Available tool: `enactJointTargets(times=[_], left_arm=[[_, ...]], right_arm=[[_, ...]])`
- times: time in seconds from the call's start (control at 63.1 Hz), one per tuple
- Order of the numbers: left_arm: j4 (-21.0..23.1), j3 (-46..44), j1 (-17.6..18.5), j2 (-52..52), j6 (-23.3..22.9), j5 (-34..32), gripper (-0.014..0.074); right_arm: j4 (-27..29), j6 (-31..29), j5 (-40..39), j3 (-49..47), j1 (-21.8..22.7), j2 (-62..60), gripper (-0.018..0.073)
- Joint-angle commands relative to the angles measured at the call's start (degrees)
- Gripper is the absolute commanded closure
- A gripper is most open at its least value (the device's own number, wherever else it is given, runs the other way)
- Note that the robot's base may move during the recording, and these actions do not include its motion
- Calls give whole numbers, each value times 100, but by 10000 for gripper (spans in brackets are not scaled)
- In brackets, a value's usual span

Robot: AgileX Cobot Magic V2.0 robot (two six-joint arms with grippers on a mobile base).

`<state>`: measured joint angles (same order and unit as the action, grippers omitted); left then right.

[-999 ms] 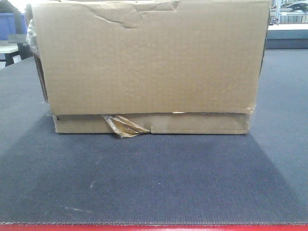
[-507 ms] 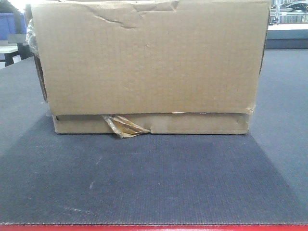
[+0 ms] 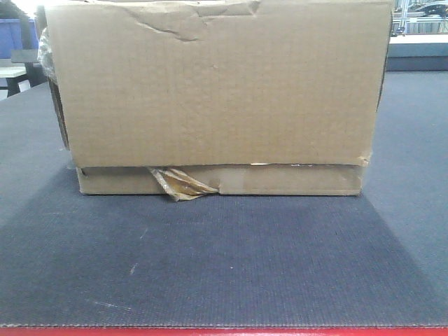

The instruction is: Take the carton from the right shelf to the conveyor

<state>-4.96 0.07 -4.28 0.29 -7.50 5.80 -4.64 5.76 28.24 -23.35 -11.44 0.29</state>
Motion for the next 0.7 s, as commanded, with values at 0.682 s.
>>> enactJointTargets(times=[0.682], left_arm=[[20, -7, -9, -29, 17, -120, 596]], right_arm=[[1213, -1025, -2627, 2274, 1335, -29, 634]])
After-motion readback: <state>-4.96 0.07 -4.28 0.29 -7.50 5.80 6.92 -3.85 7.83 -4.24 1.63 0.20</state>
